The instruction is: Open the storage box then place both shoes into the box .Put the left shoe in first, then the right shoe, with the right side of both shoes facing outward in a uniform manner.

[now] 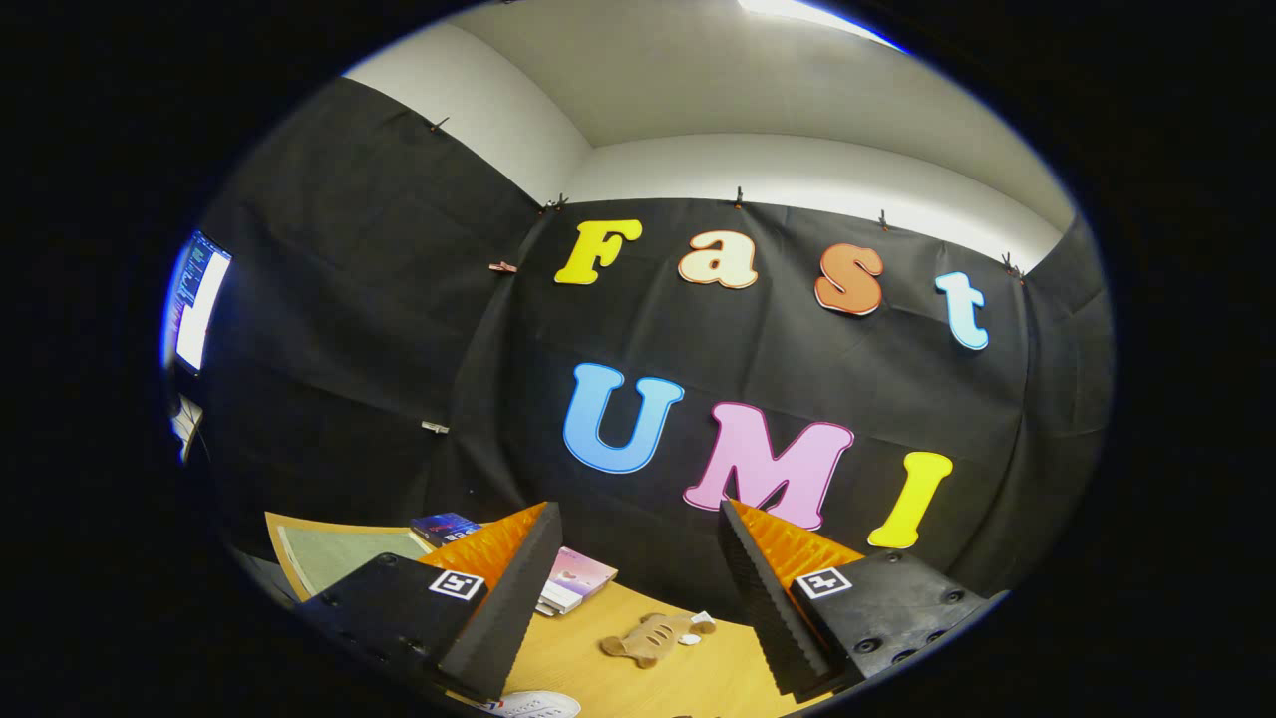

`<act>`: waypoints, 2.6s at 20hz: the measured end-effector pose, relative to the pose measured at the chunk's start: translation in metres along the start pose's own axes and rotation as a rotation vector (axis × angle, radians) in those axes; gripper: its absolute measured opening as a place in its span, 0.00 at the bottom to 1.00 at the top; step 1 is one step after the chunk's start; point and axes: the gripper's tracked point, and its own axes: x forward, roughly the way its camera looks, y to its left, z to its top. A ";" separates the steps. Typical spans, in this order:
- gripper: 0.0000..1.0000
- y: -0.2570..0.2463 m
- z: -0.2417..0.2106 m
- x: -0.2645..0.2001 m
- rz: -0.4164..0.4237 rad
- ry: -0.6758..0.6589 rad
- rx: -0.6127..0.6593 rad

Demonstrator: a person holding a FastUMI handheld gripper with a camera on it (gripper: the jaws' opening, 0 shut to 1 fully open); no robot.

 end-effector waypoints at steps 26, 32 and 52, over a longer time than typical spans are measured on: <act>0.98 0.175 -0.222 -0.004 0.593 0.823 1.222; 0.98 0.216 -0.263 -0.005 0.648 0.924 1.455; 0.05 0.272 -0.252 0.012 0.643 0.798 1.851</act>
